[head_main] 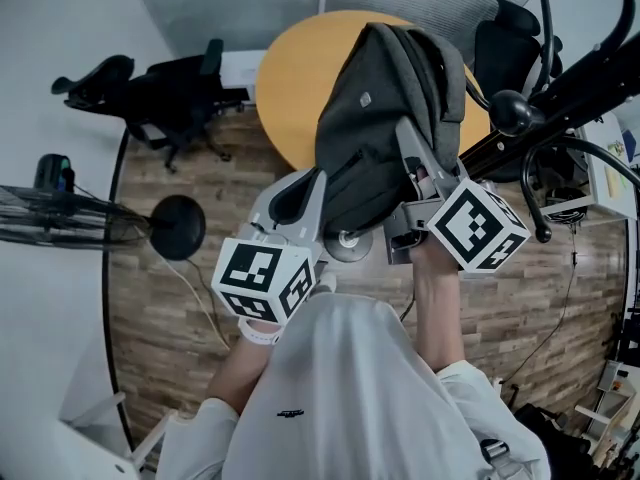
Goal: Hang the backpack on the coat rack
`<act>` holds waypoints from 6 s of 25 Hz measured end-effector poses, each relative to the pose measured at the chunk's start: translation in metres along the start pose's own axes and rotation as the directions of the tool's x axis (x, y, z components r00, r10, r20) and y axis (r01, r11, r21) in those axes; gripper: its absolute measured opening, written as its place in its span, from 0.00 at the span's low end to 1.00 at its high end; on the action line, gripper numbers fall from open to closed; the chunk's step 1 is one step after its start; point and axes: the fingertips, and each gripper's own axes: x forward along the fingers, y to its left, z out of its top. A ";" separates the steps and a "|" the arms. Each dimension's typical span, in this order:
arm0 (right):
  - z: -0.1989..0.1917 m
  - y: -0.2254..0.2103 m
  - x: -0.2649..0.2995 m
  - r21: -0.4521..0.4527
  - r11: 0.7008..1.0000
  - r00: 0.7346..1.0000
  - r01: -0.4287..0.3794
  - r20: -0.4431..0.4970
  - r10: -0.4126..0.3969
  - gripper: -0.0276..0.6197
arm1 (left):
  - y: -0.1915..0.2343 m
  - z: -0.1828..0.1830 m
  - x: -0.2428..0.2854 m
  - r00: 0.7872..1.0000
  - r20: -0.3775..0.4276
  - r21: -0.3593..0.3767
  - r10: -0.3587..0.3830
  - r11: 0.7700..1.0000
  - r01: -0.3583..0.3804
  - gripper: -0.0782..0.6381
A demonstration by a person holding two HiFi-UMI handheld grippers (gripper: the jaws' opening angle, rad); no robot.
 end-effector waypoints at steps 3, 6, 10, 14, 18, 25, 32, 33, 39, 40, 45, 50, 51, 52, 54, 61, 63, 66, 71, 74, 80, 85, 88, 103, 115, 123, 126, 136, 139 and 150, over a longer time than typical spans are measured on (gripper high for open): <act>0.001 0.000 -0.002 0.045 0.999 1.000 0.016 0.013 -0.016 0.20 | 0.000 0.000 -0.001 1.000 0.000 0.000 0.006 1.000 -0.006 0.13; 0.001 0.000 -0.003 0.081 0.996 0.999 0.031 0.031 -0.034 0.20 | 0.001 0.000 -0.004 1.000 0.001 0.000 0.013 1.000 -0.013 0.13; 0.000 -0.008 -0.006 0.120 0.991 0.997 0.053 0.056 -0.061 0.20 | 0.007 -0.002 -0.009 1.000 0.002 0.000 0.016 1.000 -0.016 0.13; -0.005 -0.020 -0.005 0.126 0.989 0.995 0.081 0.040 -0.087 0.20 | 0.009 -0.003 -0.008 1.000 -0.008 0.001 0.007 1.000 -0.007 0.13; -0.007 -0.026 -0.008 0.089 0.989 0.993 0.115 0.031 -0.118 0.20 | 0.003 -0.002 -0.007 1.000 -0.020 0.006 -0.005 1.000 0.005 0.13; -0.007 -0.032 -0.024 0.081 0.987 0.989 0.138 0.044 -0.142 0.26 | -0.017 -0.013 -0.018 0.999 -0.049 0.006 -0.023 1.000 0.024 0.13; -0.009 -0.028 -0.029 0.049 0.992 0.990 0.118 0.071 -0.122 0.39 | -0.027 -0.023 -0.034 0.997 -0.067 0.001 -0.029 1.000 0.029 0.13; -0.010 -0.028 -0.031 0.043 0.992 0.989 0.122 0.074 -0.124 0.42 | -0.028 -0.025 -0.038 0.997 -0.068 0.000 -0.028 1.000 0.029 0.13; -0.014 -0.019 -0.042 0.023 0.991 0.989 0.134 0.068 -0.135 0.50 | -0.032 -0.034 -0.054 0.997 -0.079 -0.011 -0.028 1.000 0.027 0.13; -0.014 -0.019 -0.045 0.019 0.991 0.988 0.135 0.068 -0.136 0.50 | -0.033 -0.035 -0.056 0.996 -0.079 -0.012 -0.029 1.000 0.028 0.13; -0.020 -0.014 -0.063 -0.004 0.990 0.988 0.143 0.063 -0.142 0.50 | -0.038 -0.040 -0.068 0.996 -0.083 -0.018 -0.036 0.999 0.035 0.13; -0.027 -0.010 -0.080 -0.031 0.988 0.988 0.150 0.054 -0.148 0.50 | -0.046 -0.046 -0.077 0.994 -0.090 -0.028 -0.058 0.998 0.055 0.13; -0.028 -0.009 -0.083 -0.041 0.987 0.987 0.153 0.052 -0.151 0.50 | -0.048 -0.047 -0.078 0.994 -0.091 -0.029 -0.061 0.998 0.058 0.13; -0.029 -0.007 -0.086 -0.055 0.986 0.987 0.157 0.050 -0.154 0.50 | -0.049 -0.047 -0.080 0.994 -0.091 -0.029 -0.063 0.998 0.061 0.13; -0.032 -0.004 -0.091 -0.092 0.982 0.986 0.164 0.045 -0.161 0.50 | -0.050 -0.048 -0.083 0.994 -0.089 -0.031 -0.065 0.998 0.062 0.13; -0.055 0.003 -0.111 -0.188 0.968 0.986 0.165 0.008 -0.167 0.45 | -0.048 -0.050 -0.099 0.995 -0.079 -0.031 -0.057 0.998 0.054 0.13; -0.062 0.006 -0.117 -0.213 0.964 0.986 0.161 -0.002 -0.165 0.39 | -0.047 -0.050 -0.104 0.996 -0.075 -0.030 -0.054 0.998 0.052 0.13; -0.076 0.011 -0.124 -0.258 0.955 0.988 0.144 -0.012 -0.152 0.29 | -0.044 -0.050 -0.111 0.996 -0.068 -0.027 -0.049 0.999 0.047 0.13; -0.102 0.013 -0.139 -0.288 0.950 0.990 0.125 -0.029 -0.139 0.19 | -0.035 -0.051 -0.130 0.998 -0.051 -0.019 -0.035 0.999 0.034 0.13; -0.113 0.023 -0.144 -0.310 0.947 0.994 0.080 -0.047 -0.100 0.13 | -0.028 -0.049 -0.142 0.999 -0.027 -0.006 -0.023 1.000 0.023 0.13; -0.131 0.041 -0.153 -0.398 0.917 0.996 0.020 -0.070 -0.053 0.08 | -0.017 -0.052 -0.163 1.000 0.003 0.028 0.006 1.000 -0.006 0.13; -0.147 0.036 -0.159 -0.394 0.919 0.993 -0.004 -0.107 -0.041 0.07 | -0.013 -0.056 -0.176 1.000 0.009 0.080 0.025 0.996 -0.026 0.13; -0.151 0.040 -0.161 -0.394 0.919 0.993 -0.018 -0.112 -0.029 0.05 | -0.006 -0.058 -0.183 0.999 0.008 0.094 0.051 0.994 -0.052 0.13; -0.167 0.057 -0.150 -0.430 0.899 0.992 -0.087 -0.123 0.037 0.05 | 0.014 -0.074 -0.198 0.994 -0.009 0.056 0.108 0.993 -0.108 0.13; -0.173 0.064 -0.153 -0.443 0.890 0.990 -0.106 -0.135 0.051 0.05 | 0.008 -0.076 -0.195 0.996 -0.010 0.054 0.086 0.995 -0.086 0.13; -0.173 0.064 -0.154 -0.434 0.894 0.989 -0.107 -0.138 0.051 0.05 | 0.007 -0.075 -0.196 0.996 -0.013 0.050 0.084 0.995 -0.083 0.13; -0.174 0.063 -0.155 -0.435 0.894 0.989 -0.103 -0.138 0.047 0.05 | 0.006 -0.076 -0.196 0.996 -0.013 0.050 0.083 0.995 -0.082 0.13; -0.174 0.057 -0.159 -0.437 0.895 0.990 -0.091 -0.138 0.034 0.05 | 0.002 -0.078 -0.196 0.996 -0.016 0.050 0.083 0.995 -0.082 0.13; -0.173 0.057 -0.160 -0.436 0.895 0.990 -0.090 -0.137 0.033 0.05 | 0.001 -0.079 -0.195 0.997 -0.018 0.046 0.081 0.996 -0.080 0.13; -0.176 0.056 -0.165 -0.436 0.895 0.989 -0.091 -0.141 0.031 0.05 | -0.002 -0.082 -0.195 0.997 -0.024 0.042 0.076 0.996 -0.075 0.13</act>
